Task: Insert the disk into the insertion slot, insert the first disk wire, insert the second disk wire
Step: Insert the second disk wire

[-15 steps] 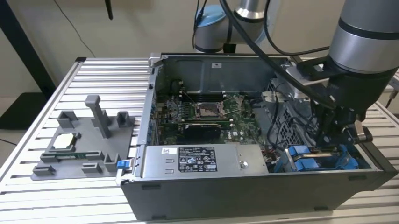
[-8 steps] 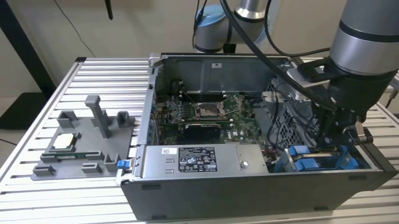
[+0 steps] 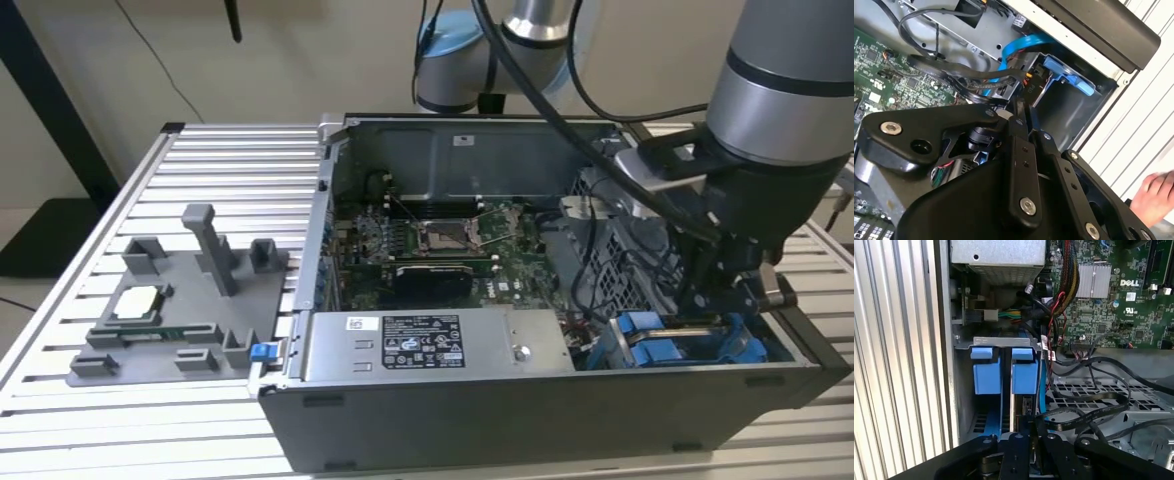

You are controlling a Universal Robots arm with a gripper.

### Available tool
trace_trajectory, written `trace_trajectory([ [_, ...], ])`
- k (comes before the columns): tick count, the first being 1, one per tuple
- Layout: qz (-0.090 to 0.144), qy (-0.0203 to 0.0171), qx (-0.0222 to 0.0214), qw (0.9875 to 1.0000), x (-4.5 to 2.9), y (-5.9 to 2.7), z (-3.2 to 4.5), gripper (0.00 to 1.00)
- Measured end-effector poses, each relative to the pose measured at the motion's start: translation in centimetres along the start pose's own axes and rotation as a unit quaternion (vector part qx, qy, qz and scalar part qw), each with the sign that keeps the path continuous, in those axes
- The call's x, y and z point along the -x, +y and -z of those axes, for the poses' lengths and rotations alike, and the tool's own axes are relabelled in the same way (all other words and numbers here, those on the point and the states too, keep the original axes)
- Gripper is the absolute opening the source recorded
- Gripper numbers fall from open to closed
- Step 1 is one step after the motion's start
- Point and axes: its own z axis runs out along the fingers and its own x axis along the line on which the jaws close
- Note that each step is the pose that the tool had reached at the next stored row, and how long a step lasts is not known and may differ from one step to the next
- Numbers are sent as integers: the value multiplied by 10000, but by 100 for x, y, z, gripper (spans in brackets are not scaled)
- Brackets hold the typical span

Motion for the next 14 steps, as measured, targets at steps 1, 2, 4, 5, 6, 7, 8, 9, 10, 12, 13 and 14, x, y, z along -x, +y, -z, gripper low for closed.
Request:
trace_trajectory([
  [1,-2,-10,-1,10000,0,0,-3,0],
  [2,-3,-17,-2,10000,0,1,-5,0],
  [4,-6,-30,-3,10000,0,0,-10,0],
  [5,-6,-33,-4,10000,0,-1,-12,0],
  [6,-6,-34,-5,10000,0,-3,-14,0],
  [7,-6,-34,-5,10000,0,-5,-16,0],
  [8,-7,-34,-5,10000,0,-6,-18,0],
  [9,-7,-35,-6,10000,0,-6,-20,0],
  [10,-7,-36,-6,10000,0,-6,-22,0],
  [12,-8,-40,-8,10000,0,-6,-28,0],
  [13,-8,-41,-8,10000,0,-6,-32,0],
  [14,-8,-42,-8,10000,0,-5,-36,0],
])
